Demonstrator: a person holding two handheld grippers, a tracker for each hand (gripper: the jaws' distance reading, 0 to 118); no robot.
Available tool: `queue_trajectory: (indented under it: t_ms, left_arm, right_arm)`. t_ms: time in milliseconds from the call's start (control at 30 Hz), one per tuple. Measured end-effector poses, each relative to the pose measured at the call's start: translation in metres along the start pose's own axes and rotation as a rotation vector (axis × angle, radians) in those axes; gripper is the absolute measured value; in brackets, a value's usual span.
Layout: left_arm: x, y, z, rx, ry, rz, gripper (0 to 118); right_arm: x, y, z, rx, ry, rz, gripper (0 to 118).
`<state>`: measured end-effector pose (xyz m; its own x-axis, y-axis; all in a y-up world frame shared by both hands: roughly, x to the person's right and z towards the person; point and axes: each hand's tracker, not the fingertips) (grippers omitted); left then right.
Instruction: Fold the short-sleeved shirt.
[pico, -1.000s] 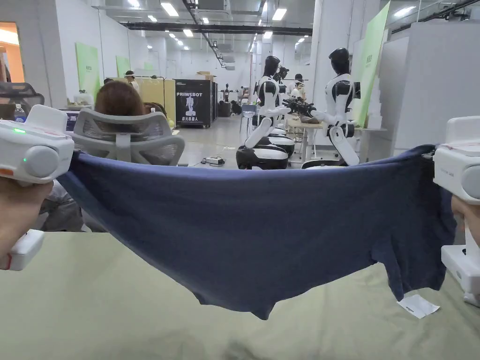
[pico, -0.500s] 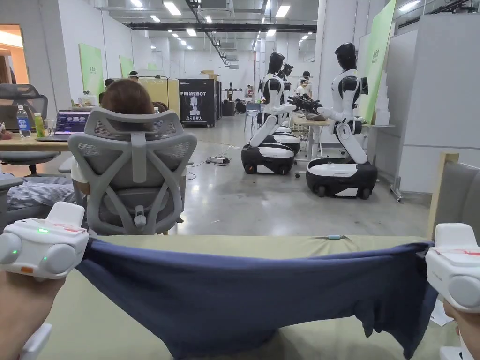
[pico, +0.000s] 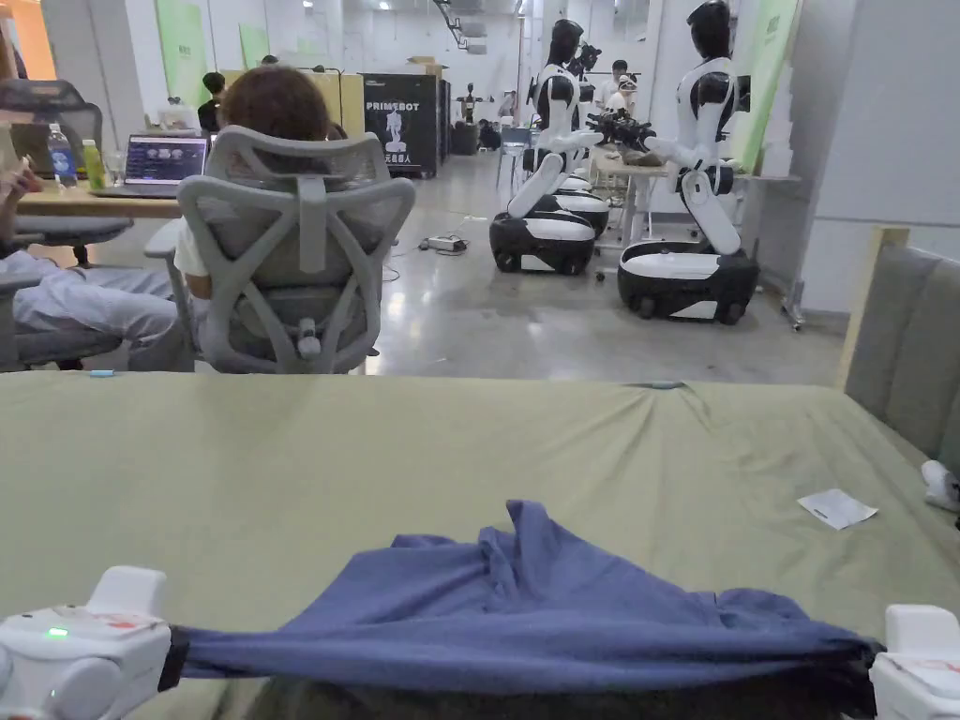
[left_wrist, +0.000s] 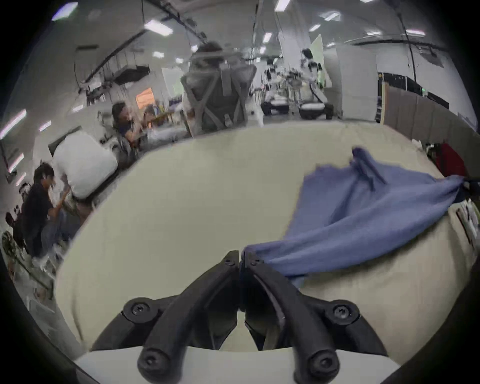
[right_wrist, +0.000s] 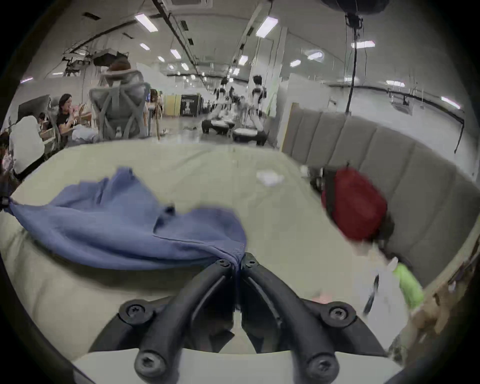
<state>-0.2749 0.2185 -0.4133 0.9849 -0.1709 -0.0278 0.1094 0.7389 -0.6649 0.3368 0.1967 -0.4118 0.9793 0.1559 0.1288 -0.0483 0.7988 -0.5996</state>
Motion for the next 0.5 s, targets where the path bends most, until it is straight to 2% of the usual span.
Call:
queue_trajectory:
  t_ms: [133,233,267,300,333,367,400,433,500]
  left_arm:
    - [-0.001,-0.067,-0.021,-0.109,-0.035,0.111,0]
    - [0.000,-0.074,-0.013,-0.037,-0.057,0.125,2]
    - [-0.003,-0.072,-0.012,0.006,-0.037,0.137,8]
    - [-0.003,-0.067,-0.005,0.059,-0.023,0.154,26]
    - [0.001,-0.059,0.004,0.101,-0.031,0.169,66]
    - [0.007,-0.052,0.014,0.153,-0.045,0.180,87]
    - [0.021,-0.045,0.031,0.218,-0.072,0.169,95]
    - [0.035,-0.035,0.042,0.262,-0.077,0.141,94]
    - [0.059,-0.020,0.058,0.334,-0.088,0.112,94]
  right_arm:
    - [-0.006,-0.068,-0.013,-0.144,-0.003,-0.019,2]
    - [-0.007,-0.069,-0.006,-0.126,0.039,-0.034,5]
    - [-0.010,-0.062,0.001,-0.105,0.043,-0.029,11]
    - [-0.015,-0.051,0.011,-0.055,0.057,-0.014,26]
    - [-0.021,-0.038,0.026,0.007,0.097,-0.006,63]
    - [-0.029,-0.028,0.037,0.052,0.135,-0.008,89]
    - [-0.040,-0.017,0.049,0.096,0.176,-0.011,106]
    - [-0.053,-0.007,0.063,0.148,0.212,-0.018,110]
    - [-0.079,0.008,0.084,0.224,0.291,-0.041,109]
